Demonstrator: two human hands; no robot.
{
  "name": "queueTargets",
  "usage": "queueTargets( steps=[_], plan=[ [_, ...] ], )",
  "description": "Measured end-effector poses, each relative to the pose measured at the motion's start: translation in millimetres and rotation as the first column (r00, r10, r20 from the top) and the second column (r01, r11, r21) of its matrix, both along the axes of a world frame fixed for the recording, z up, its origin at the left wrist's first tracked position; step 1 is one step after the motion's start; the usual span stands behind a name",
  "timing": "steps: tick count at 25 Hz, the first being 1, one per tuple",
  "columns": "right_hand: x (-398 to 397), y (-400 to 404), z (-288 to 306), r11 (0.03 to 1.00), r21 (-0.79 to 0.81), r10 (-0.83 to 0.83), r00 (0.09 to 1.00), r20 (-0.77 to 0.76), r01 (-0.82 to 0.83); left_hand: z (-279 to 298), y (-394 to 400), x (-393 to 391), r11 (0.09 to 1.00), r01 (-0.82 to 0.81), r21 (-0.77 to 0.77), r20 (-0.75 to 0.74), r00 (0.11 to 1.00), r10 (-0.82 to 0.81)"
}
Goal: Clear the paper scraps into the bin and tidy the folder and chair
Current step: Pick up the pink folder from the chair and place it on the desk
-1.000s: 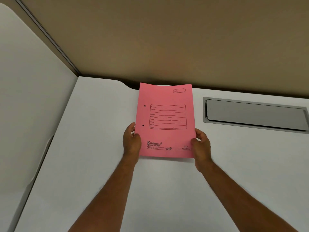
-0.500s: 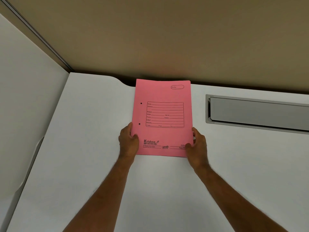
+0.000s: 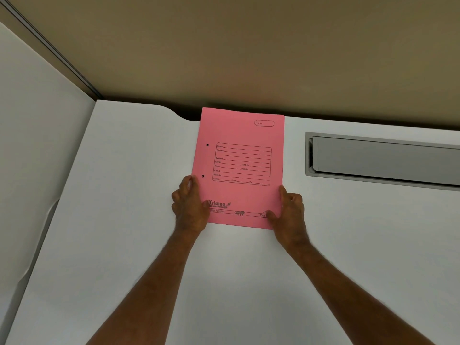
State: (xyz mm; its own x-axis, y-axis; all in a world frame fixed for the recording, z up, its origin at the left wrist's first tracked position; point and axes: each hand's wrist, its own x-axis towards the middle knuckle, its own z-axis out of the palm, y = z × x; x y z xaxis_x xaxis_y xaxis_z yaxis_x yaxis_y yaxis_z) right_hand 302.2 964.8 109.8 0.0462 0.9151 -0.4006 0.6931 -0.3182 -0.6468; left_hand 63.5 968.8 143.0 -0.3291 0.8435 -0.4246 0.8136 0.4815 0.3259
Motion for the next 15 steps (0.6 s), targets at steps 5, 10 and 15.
queueTargets(
  steps=[5,10,15],
  plan=[
    [2,-2,-2,0.999,0.003,0.038,0.999,0.026,-0.038,6,-3,-2,0.994,0.108,-0.03,-0.054,0.993,-0.11],
    [3,-3,0,0.998,0.023,0.052,0.999,0.015,-0.052,10,-11,-4,0.984,0.177,-0.028,-0.067,0.982,-0.179],
    [6,-18,4,0.985,0.124,0.101,0.986,0.135,-0.118,17,-31,-5,0.967,0.248,0.052,-0.127,0.962,-0.24]
  ],
)
